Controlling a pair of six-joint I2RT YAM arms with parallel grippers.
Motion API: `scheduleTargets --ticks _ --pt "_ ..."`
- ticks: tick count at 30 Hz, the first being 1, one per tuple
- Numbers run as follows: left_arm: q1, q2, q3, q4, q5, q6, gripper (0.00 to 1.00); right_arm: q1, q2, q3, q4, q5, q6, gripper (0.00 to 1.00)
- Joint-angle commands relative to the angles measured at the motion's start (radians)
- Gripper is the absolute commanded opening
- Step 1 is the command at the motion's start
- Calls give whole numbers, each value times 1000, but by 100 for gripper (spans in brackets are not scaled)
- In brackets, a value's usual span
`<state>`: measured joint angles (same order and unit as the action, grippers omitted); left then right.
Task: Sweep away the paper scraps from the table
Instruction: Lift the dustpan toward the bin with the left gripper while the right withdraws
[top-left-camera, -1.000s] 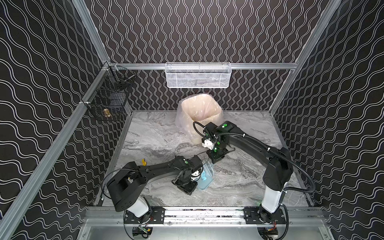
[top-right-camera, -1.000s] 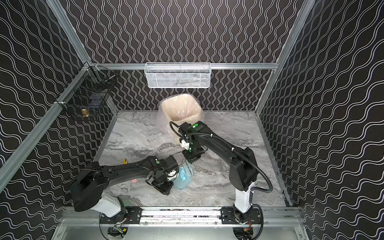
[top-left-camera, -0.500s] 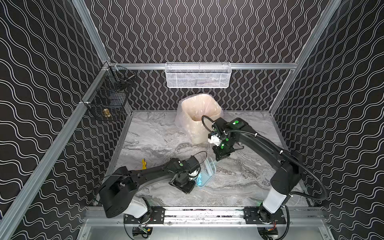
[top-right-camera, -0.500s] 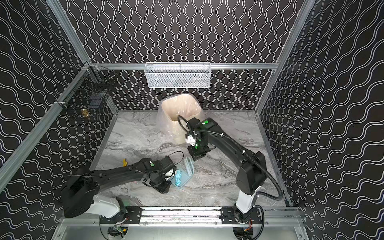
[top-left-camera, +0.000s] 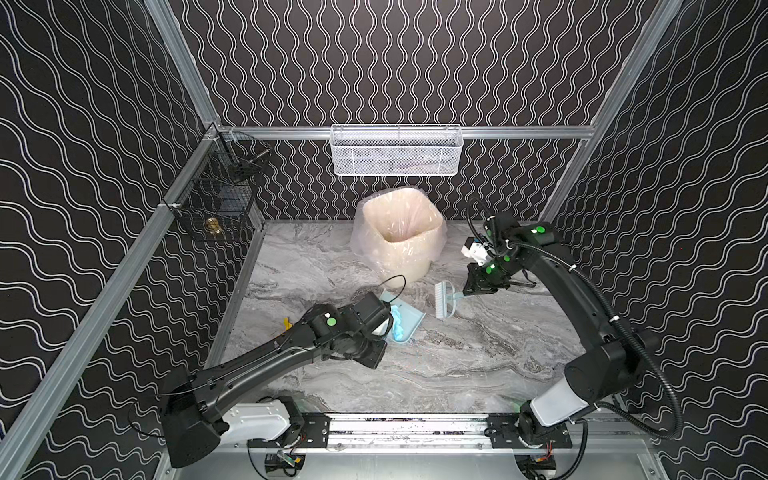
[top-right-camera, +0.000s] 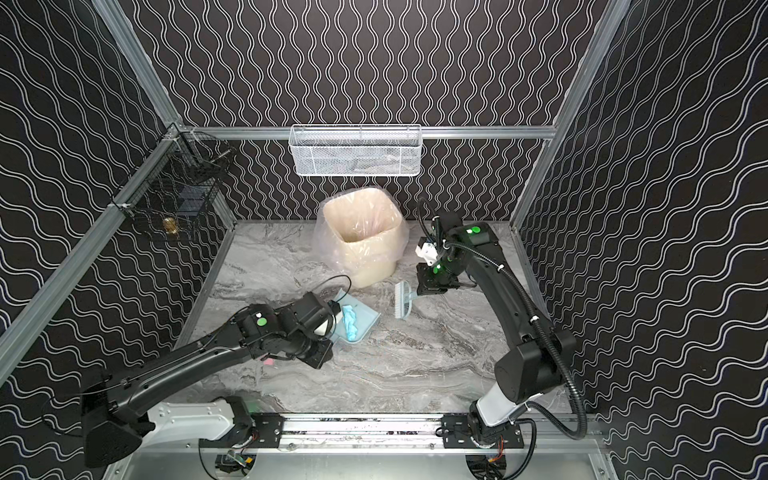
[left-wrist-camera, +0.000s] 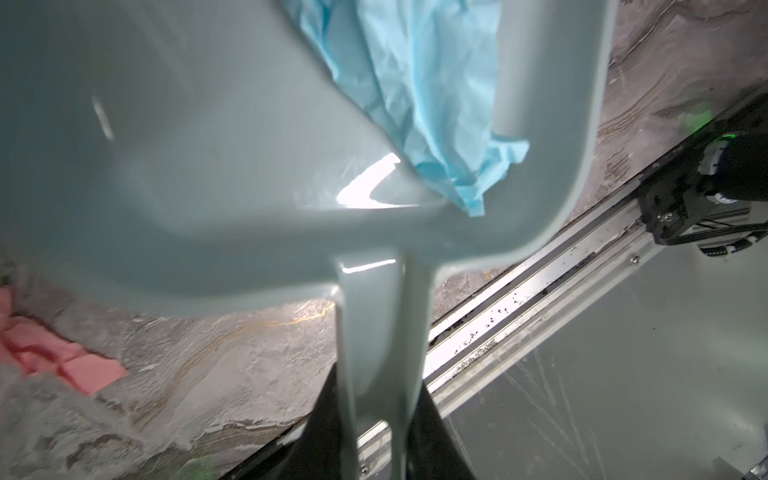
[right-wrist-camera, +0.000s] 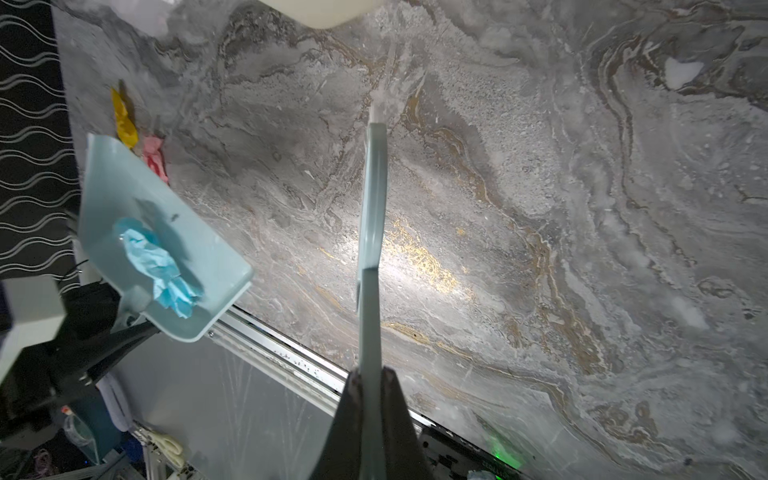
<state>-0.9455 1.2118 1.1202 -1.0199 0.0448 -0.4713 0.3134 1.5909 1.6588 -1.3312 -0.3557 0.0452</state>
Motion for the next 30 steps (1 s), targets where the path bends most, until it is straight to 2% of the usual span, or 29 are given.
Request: scheduleTargets --ticks 1,4,10,18,26,28,30 --pt "15 1 91 -126 -45 -9 0 -30 -19 -26 49 -80 15 0" --pt "67 26 204 -184 -25 4 0 -53 -20 -25 35 -102 10 0" --pt "236 126 461 -300 57 60 0 -91 -62 -81 68 -147 23 0" --pt "407 307 800 -428 158 168 0 -122 -93 -124 76 -162 18 0" --pt "522 568 1164 -553 163 299 0 -128 -123 -171 101 -179 33 0" --pt "545 606 1192 -539 174 307 0 -129 -131 -181 101 -175 34 0" --pt "553 647 1227 -546 138 309 0 -129 -140 -193 102 -173 39 0"
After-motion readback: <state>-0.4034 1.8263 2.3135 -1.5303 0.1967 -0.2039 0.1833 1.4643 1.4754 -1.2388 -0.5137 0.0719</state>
